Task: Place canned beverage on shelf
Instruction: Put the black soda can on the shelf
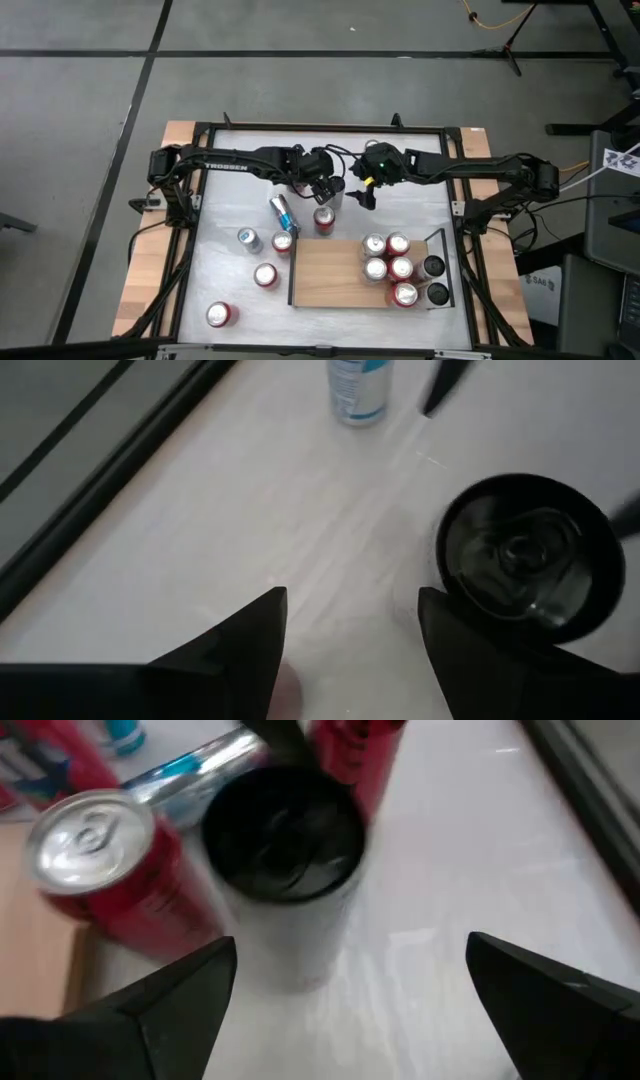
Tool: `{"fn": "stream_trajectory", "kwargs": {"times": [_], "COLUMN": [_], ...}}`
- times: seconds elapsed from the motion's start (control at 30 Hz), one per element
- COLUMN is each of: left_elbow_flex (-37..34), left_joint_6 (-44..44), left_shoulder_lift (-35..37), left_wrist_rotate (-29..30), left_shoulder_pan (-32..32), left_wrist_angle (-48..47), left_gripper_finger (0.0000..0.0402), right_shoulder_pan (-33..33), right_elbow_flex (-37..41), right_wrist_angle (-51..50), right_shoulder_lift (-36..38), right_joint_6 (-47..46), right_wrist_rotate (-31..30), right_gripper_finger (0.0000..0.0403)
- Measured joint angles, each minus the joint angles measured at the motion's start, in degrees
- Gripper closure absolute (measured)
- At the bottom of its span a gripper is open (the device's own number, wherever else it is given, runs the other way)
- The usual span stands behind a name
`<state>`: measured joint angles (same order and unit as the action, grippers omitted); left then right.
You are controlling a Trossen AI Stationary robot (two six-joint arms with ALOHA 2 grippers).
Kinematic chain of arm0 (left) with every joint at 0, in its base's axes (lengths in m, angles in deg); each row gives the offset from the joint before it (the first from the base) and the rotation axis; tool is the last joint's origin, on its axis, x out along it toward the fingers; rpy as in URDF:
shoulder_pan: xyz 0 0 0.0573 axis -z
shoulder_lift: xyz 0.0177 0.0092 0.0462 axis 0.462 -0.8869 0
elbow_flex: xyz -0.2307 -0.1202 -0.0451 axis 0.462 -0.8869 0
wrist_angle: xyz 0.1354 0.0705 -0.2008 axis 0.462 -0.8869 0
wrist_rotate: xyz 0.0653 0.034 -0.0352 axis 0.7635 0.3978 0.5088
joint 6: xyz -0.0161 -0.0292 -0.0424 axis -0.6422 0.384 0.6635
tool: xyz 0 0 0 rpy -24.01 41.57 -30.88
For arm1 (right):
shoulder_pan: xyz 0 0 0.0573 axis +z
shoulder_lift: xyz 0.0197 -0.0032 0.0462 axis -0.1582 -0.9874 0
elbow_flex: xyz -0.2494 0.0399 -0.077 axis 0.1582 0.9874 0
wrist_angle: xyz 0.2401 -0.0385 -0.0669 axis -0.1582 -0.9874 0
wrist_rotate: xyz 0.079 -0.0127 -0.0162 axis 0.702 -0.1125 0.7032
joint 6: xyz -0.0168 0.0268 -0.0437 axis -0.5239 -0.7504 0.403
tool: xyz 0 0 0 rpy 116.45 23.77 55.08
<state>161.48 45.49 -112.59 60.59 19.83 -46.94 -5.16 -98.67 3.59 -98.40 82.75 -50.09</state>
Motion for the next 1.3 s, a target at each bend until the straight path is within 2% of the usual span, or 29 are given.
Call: {"fn": "stream_trajectory", "kwargs": {"times": [0.2, 0.67, 0.87, 1.07, 1.3], "left_elbow_flex": [0.0, 0.0, 0.0, 0.0, 0.1], "left_joint_6": [0.0, 1.2, 1.5, 1.5, 1.1], "left_shoulder_lift": [0.0, 0.0, 0.0, 0.4, 2.5], "left_wrist_rotate": [-0.4, -2.2, -2.1, -2.1, -2.0], "left_shoulder_pan": [1.7, 4.8, 4.9, 4.9, 4.9], "left_wrist_angle": [-0.5, -0.1, -2.2, -7.7, -9.6], "left_gripper_finger": [0.0176, 0.0176, 0.0176, 0.0176, 0.0176], "right_shoulder_pan": [0.0, 0.0, 0.0, 0.0, 0.0], "right_elbow_flex": [0.0, 0.1, 0.1, 0.0, 0.0], "right_wrist_angle": [-0.2, 2.3, 1.3, -1.1, 1.6], "right_shoulder_lift": [-0.2, -0.2, 0.6, 5.2, 9.2], "right_joint_6": [-1.5, -4.4, -4.2, -2.6, -2.4], "right_wrist_rotate": [-5.7, -12.9, -11.0, -9.0, 1.4], "right_gripper_finger": [0.0017, 0.0017, 0.0017, 0.0017, 0.0017]}}
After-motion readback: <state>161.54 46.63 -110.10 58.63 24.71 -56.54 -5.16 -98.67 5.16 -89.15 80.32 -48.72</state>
